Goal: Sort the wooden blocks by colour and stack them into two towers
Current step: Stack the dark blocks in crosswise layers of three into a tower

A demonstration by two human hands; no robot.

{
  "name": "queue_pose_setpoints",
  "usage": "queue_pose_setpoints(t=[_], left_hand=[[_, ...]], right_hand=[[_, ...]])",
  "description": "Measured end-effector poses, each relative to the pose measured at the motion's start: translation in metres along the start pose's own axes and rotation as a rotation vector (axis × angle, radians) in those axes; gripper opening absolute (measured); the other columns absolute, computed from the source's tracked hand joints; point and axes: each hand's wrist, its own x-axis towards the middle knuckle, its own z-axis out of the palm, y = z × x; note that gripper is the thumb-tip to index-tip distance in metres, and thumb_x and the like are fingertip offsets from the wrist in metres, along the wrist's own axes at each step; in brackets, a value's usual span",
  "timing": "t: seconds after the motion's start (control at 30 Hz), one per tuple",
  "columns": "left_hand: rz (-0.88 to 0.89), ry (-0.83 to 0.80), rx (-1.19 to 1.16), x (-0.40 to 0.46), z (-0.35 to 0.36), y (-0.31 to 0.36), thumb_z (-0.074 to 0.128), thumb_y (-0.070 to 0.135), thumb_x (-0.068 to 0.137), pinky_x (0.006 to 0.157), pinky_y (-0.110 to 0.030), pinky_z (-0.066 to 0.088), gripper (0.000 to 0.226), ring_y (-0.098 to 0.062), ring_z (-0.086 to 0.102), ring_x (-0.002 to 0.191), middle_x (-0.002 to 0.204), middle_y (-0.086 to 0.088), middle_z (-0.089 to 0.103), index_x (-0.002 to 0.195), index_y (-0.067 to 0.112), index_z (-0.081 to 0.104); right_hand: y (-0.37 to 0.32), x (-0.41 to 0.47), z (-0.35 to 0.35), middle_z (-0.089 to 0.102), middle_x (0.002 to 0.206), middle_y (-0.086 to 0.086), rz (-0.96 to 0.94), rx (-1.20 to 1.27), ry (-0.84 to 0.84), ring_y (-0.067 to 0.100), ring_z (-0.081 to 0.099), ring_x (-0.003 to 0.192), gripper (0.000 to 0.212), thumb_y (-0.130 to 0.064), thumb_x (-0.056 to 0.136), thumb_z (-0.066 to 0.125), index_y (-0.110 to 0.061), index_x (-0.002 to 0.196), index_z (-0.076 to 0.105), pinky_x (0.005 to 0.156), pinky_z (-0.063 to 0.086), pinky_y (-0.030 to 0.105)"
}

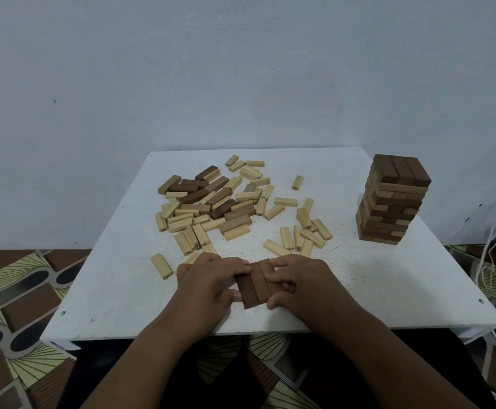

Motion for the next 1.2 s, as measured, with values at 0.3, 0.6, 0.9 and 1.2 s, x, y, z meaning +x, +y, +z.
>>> queue_pose_setpoints(t=[0.3,0.6,0.9,1.2], left_hand=[[0.025,0.028,-0.024,0.001,0.002,-0.004,0.079,0.040,0.061,0.095,-0.051,0.038,0.045,-0.003,0.050,0.112,0.109,0.033,0.062,0.106,0.041,0.072],[0.027,-0.044,-0.046,-0.002,-0.005,0.007,0.073,0.035,0.066,0.093,-0.032,0.022,0.024,0.005,0.034,0.125,0.122,0.031,0.052,0.088,0.037,0.063],[-0.075,-0.124,-0.054,-0.006,-0.011,0.012,0.070,0.033,0.066,0.093,-0.018,0.023,0.056,0.002,0.030,0.117,0.123,0.027,0.047,0.113,0.048,0.044],[-0.158,-0.098,-0.245,-0.006,-0.018,0.019,0.080,0.025,0.072,0.098,-0.033,0.033,0.072,-0.008,0.038,0.130,0.125,0.035,0.057,0.118,0.046,0.029]], right_hand=[[-0.008,-0.011,0.001,0.064,0.114,-0.016,-0.116,0.183,0.085,0.002,0.055,0.103,0.068,-0.054,0.061,0.084,-0.032,0.122,0.062,0.087,0.049,0.024],[-0.005,-0.010,0.008,0.049,0.116,-0.007,-0.081,0.190,0.075,0.009,0.049,0.103,0.057,-0.032,0.061,0.077,-0.041,0.100,0.036,0.077,0.054,0.031],[0.008,-0.010,-0.001,0.048,0.116,-0.015,-0.064,0.184,0.028,0.008,0.048,0.107,0.060,-0.042,0.059,0.077,-0.045,0.105,0.038,0.086,0.050,0.030],[0.017,-0.012,-0.008,0.049,0.103,-0.021,0.005,0.228,0.052,0.000,0.048,0.095,0.058,-0.042,0.063,0.082,-0.045,0.106,0.045,0.074,0.038,0.014]])
